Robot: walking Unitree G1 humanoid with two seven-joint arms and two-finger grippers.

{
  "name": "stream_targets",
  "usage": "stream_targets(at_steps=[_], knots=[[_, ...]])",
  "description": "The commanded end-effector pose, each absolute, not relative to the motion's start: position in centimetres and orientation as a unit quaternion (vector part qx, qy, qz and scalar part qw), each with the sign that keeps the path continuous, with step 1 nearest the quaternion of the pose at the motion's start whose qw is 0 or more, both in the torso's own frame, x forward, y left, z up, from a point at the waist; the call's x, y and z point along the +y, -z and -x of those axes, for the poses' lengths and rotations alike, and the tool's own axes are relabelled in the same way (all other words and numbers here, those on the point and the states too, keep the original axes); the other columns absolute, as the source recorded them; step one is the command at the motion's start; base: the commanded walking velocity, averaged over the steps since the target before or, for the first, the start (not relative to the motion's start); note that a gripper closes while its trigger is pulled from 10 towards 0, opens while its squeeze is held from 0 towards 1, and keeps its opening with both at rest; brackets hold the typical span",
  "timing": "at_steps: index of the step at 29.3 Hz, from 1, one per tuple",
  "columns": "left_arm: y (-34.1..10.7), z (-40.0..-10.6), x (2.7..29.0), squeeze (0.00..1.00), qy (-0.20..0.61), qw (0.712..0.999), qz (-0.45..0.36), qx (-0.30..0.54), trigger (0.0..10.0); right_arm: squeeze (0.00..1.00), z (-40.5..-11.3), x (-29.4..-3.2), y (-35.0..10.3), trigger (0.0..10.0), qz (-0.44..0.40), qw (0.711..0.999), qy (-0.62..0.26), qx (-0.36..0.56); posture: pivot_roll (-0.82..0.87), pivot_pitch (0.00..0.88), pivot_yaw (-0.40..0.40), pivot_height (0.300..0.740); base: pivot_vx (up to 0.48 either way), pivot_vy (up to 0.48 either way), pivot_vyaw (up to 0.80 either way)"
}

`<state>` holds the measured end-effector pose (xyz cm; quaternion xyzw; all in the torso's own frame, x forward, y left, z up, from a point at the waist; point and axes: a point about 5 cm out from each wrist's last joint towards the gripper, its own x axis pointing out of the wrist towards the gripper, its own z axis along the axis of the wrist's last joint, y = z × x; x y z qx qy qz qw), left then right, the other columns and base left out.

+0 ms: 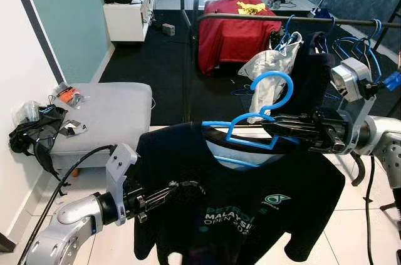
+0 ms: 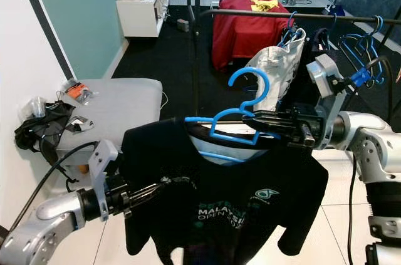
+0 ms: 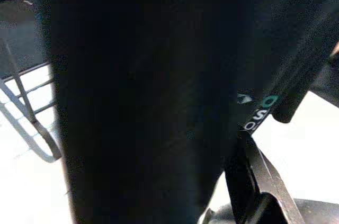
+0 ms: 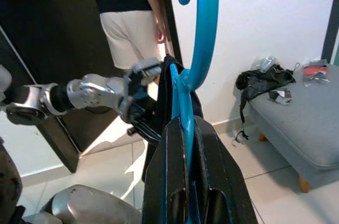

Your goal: Hang hanger

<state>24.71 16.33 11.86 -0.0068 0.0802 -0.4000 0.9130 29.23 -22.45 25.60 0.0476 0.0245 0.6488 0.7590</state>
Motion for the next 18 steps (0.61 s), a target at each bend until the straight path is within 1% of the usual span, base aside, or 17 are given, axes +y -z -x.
stream_targets(at_steps=[1, 11, 18], knots=[[-11.7, -25.1, 16.2, 0.0, 0.39, 0.918, 0.009, 0.075, 10.0, 0.0, -29.0, -22.5, -27.0, 10.0, -0.039, 0.752, -0.658, 0.0, -0.08, 0.0, -0.032, 0.74, 0.0, 0.0, 0.0], [-12.5, -25.7, 16.6, 0.0, 0.377, 0.925, 0.012, 0.048, 10.0, 0.0, -28.9, -22.6, -27.0, 10.0, -0.036, 0.751, -0.66, 0.006, -0.08, 0.0, -0.033, 0.74, 0.0, 0.0, 0.0], [-13.9, -25.2, 17.8, 0.0, 0.374, 0.927, 0.011, 0.019, 10.0, 0.0, -29.0, -22.9, -26.6, 10.0, -0.035, 0.754, -0.656, 0.011, -0.08, 0.0, -0.032, 0.74, 0.0, 0.0, 0.0]])
